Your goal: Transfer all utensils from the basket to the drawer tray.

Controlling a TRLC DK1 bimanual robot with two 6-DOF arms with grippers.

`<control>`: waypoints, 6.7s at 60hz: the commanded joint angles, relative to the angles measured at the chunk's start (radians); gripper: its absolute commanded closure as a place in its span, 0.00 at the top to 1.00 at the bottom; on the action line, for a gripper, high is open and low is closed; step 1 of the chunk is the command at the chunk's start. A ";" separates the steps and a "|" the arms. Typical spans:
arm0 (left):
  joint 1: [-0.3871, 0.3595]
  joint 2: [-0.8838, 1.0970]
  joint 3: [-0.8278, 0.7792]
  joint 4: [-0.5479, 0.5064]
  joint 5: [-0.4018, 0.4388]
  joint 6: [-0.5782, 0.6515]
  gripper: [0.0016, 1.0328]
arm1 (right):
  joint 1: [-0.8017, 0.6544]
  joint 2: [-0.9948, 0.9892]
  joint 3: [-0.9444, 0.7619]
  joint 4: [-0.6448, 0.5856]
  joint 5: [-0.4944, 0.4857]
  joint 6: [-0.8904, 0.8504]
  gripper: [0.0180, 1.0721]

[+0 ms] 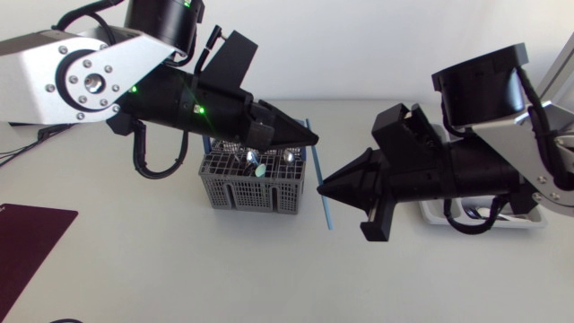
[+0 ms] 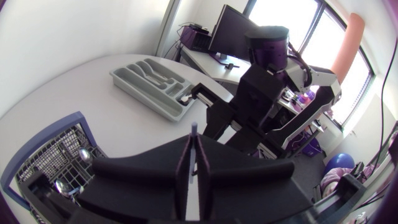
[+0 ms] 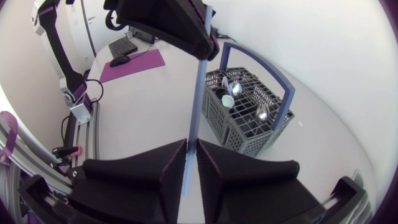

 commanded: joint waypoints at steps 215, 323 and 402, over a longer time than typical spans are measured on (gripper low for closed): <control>-0.052 0.015 -0.594 0.790 -0.754 0.508 0.52 | -0.710 0.568 0.202 0.022 0.258 0.068 0.80; -0.037 0.126 -0.499 0.823 -0.830 0.504 0.03 | -0.701 0.556 0.173 0.037 0.258 0.067 0.80; -0.118 -0.296 -0.551 0.757 -0.910 0.584 0.03 | -0.480 0.206 0.045 0.034 0.244 0.057 0.82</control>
